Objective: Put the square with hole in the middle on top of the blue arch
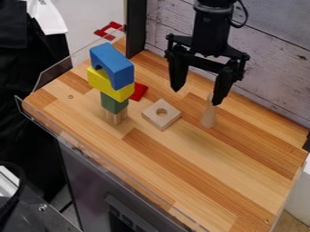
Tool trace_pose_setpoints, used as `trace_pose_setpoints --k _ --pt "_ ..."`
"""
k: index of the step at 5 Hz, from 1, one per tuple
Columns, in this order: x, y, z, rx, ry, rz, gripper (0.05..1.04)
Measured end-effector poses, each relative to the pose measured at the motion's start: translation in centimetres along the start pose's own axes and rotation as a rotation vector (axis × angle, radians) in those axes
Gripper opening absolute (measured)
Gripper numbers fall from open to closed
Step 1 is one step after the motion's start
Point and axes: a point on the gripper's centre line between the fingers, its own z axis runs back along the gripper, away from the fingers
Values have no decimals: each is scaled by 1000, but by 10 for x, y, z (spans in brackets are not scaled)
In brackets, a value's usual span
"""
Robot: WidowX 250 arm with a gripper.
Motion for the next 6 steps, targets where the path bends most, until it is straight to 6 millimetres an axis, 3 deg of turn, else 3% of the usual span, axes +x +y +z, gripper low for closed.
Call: trace_pose_setpoints --k 3,6 --pt "5 14 -22 23 41 -6 999" --pt "6 51 -54 181 30 -77 999"
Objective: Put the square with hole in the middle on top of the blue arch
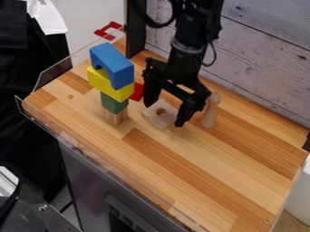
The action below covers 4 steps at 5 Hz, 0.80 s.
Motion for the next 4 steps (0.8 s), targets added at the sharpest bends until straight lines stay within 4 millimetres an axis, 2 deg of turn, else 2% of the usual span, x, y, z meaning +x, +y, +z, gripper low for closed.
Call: trace_pose_setpoints --k 2,4 --pt "0 3 -14 -24 29 11 999" --pt "5 6 -9 -6 27 36 999"
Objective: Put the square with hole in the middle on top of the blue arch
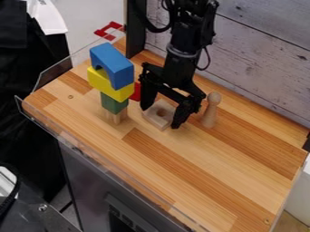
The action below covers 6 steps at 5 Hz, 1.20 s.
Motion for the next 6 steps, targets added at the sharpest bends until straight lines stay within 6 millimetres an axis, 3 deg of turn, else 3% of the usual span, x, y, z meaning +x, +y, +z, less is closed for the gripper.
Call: trace_pose_setpoints --k 2,6 --pt "7 0 8 10 -18 10 999" --pt "7 11 -5 13 33 47 999"
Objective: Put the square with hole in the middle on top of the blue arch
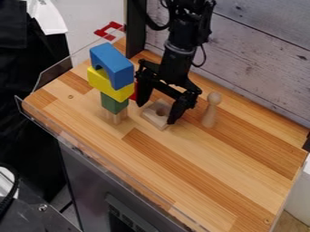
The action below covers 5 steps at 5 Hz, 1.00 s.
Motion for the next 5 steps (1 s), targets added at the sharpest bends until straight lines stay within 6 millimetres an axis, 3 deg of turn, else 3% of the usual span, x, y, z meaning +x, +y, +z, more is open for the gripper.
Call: trace_pose_setpoints --k 3,4,5 --pt "-3 -4 -2 -21 10 12 961" --pt "-2 -7 -6 -38 9 15 772" --pt "-1 -8 -6 -45 2 18 771"
